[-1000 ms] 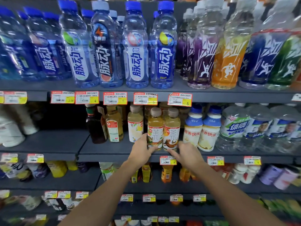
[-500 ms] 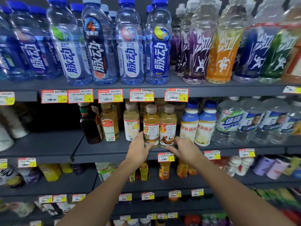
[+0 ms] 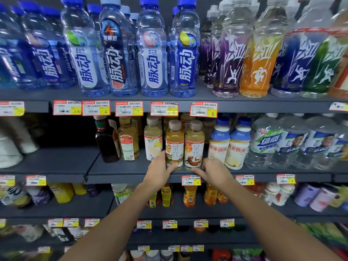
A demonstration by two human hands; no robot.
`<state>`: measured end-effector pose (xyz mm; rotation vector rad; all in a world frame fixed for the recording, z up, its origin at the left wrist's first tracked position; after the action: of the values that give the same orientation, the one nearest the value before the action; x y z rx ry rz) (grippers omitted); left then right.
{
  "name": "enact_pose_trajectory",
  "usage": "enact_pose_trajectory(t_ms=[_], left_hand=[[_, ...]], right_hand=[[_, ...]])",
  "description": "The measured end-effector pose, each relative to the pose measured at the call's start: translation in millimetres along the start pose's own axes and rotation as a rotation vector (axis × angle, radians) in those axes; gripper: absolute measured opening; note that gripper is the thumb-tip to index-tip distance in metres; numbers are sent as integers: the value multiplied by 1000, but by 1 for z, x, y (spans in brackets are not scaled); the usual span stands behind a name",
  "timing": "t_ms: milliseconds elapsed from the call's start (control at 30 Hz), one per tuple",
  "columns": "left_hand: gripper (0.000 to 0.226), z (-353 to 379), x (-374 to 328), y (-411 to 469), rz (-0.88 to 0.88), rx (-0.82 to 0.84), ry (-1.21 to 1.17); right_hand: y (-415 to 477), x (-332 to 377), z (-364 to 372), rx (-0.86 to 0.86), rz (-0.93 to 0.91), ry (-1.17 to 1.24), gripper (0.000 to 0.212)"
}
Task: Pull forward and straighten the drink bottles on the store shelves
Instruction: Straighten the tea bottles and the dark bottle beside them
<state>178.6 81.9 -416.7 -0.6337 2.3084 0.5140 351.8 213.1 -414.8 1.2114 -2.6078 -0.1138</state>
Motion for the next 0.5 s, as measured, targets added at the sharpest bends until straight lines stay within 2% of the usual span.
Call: enact_pose_trajectory(t_ms=[67, 167, 300, 400, 500], left_hand=[[55, -7, 5, -4, -6, -10, 8], [43, -25, 21, -10, 0, -110, 3], [31, -54, 48, -14, -13, -226, -5], [32, -72, 68, -14, -38, -283, 6], [40, -85, 84, -12, -75, -340, -28]], right_hand=[[-6, 5, -1, 17, -17, -66, 53], [-13, 25, -1, 20, -134, -160, 59], [-11, 75, 6, -42, -222, -121, 48], [-3, 112, 16, -147, -199, -41, 46], [3, 144, 27, -216, -68, 42, 51]])
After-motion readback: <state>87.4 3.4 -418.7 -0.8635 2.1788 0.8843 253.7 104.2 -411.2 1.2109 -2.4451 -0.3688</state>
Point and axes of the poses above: each hand's wrist, its own y-axis towards the middle knuckle, its own z-axis out of the palm, x = y × z, the point moved 2 cm from there along y, towards the middle knuckle, and after that the axes turned 4 degrees about -z, right-handed, at the moved point
